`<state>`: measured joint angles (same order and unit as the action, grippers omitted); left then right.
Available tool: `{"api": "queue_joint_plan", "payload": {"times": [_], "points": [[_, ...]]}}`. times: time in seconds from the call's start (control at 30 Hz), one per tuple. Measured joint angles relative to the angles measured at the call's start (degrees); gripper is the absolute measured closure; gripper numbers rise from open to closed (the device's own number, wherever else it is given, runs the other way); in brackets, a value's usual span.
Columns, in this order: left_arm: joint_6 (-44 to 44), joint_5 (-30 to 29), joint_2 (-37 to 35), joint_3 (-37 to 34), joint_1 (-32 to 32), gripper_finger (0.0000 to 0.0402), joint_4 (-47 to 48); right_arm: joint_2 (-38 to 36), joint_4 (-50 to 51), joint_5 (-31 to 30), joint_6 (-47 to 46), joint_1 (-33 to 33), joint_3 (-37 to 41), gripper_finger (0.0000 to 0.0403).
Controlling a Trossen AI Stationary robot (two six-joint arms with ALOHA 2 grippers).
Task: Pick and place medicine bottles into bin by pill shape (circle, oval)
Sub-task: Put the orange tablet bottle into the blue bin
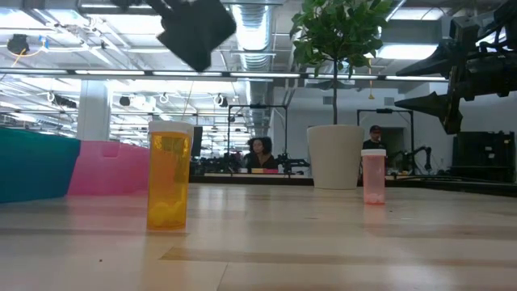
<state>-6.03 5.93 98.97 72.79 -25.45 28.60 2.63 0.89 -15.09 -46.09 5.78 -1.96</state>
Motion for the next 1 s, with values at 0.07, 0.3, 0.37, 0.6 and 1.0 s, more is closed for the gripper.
{"api": "queue_joint_plan", "payload": {"times": [0.07, 0.3, 0.37, 0.6, 1.0], "points": [[1.6, 0.3, 1.3, 0.0, 0.0, 0.0105, -1.4, 0.0, 0.0, 0.0, 0.0, 0.0, 0.0, 0.0127], [6.3, -1.5, 2.5, 0.0, -0.1, 0.0105, -3.0, 0.0, 0.4, 0.0, 0.0, 0.0, 0.0, 0.0127], [8.2, -3.0, 2.5, 0.0, -0.2, 0.0105, -2.7, 0.0, 0.4, 0.0, 0.0, 0.0, 0.0, 0.0127], [8.1, -2.9, 5.0, -1.1, 0.5, 0.0105, -3.4, 0.0, 0.4, 0.0, 0.0, 0.0, 0.0, 0.0127], [9.6, -3.3, 8.0, -1.0, 0.6, 0.0113, -4.0, 0.0, 0.4, 0.0, 0.1, 0.0, 0.0, 0.0127]]}}
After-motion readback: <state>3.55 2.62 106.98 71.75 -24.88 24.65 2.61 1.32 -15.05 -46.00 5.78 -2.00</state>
